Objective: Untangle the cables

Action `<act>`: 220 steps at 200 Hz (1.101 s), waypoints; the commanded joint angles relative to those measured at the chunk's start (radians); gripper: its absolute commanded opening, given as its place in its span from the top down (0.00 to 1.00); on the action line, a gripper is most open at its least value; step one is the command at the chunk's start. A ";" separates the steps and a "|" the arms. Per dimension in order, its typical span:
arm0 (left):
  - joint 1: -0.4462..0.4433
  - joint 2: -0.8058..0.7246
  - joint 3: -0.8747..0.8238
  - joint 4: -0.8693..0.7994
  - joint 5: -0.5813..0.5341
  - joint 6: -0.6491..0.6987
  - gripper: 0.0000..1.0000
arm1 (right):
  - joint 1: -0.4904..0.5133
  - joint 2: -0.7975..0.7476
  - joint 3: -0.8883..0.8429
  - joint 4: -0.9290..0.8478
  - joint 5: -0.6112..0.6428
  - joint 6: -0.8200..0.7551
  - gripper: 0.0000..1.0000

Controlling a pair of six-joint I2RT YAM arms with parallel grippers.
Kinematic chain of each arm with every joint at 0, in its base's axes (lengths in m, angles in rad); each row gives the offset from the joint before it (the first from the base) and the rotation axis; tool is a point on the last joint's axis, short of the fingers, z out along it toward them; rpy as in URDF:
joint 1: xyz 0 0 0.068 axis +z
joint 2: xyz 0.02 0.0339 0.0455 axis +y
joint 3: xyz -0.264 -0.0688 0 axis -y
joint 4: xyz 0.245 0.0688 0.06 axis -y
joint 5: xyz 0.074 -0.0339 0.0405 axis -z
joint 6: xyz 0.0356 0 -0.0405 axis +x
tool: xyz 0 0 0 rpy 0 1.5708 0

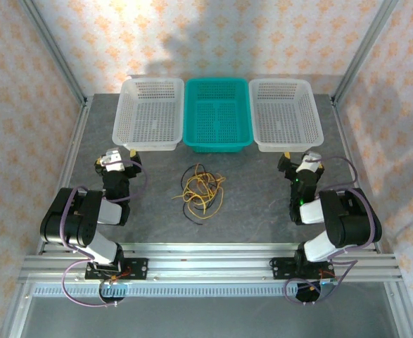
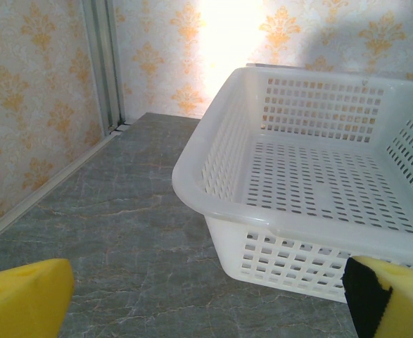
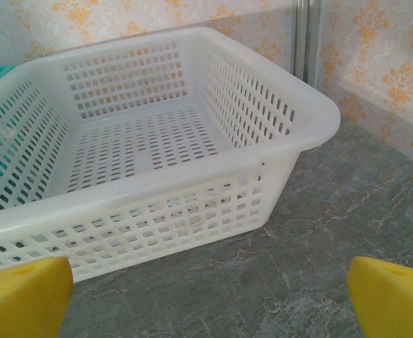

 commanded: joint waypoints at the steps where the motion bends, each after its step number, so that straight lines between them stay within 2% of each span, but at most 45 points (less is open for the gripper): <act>1: -0.005 -0.003 -0.008 0.027 -0.012 -0.019 0.00 | 0.004 -0.002 0.009 0.042 0.023 0.009 0.00; 89: -0.009 -0.004 -0.012 0.036 -0.008 -0.010 0.01 | -0.003 -0.004 0.009 0.037 0.007 0.012 0.00; 134: -0.042 -0.042 -0.090 0.161 -0.021 0.026 0.01 | -0.002 -0.026 0.025 -0.004 -0.025 -0.006 0.00; 173: -0.068 -0.131 -0.089 0.093 -0.083 0.032 0.01 | 0.000 -0.086 0.018 -0.042 -0.017 -0.002 0.00; 220: -0.111 -0.323 -0.087 -0.125 -0.147 0.003 0.01 | 0.000 -0.228 -0.005 -0.126 -0.031 0.011 0.00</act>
